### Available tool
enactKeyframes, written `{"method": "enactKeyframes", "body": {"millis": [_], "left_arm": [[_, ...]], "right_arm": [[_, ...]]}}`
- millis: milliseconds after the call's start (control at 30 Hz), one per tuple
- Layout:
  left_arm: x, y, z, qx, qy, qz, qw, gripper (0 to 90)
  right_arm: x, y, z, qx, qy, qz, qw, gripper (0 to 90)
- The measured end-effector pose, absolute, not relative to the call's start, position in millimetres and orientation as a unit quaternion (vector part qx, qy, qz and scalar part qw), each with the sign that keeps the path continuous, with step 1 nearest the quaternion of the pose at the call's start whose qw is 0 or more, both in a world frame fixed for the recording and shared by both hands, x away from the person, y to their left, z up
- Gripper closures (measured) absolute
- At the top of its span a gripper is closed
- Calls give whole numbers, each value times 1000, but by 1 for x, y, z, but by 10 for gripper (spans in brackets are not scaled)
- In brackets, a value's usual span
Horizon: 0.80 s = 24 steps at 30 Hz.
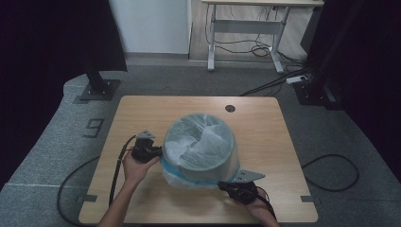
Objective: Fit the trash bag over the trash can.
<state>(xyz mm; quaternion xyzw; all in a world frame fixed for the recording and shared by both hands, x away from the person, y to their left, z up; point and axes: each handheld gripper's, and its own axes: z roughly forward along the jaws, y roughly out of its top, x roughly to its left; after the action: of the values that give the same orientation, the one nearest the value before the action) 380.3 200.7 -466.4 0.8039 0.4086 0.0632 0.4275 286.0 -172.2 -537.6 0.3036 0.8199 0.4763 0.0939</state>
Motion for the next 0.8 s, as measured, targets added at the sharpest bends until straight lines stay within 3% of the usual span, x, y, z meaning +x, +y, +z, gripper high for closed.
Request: {"method": "enactKeyframes", "body": {"millis": [167,267,400,567,800], "left_arm": [[374,215,-459,785,412,84,455,576],[367,225,-453,780,406,102,466,431],[358,234,-445,775,401,130,470,302],[351,242,-437,762,397,159,486,221],[358,236,-439,763,402,151,483,136]], "right_arm": [[284,-176,-534,322,803,489,107,610],[283,-179,-534,327,800,491,108,532],[282,-183,-533,334,791,502,109,503],[280,-182,-530,335,787,506,114,501],[278,-178,-525,328,783,515,117,509]]}}
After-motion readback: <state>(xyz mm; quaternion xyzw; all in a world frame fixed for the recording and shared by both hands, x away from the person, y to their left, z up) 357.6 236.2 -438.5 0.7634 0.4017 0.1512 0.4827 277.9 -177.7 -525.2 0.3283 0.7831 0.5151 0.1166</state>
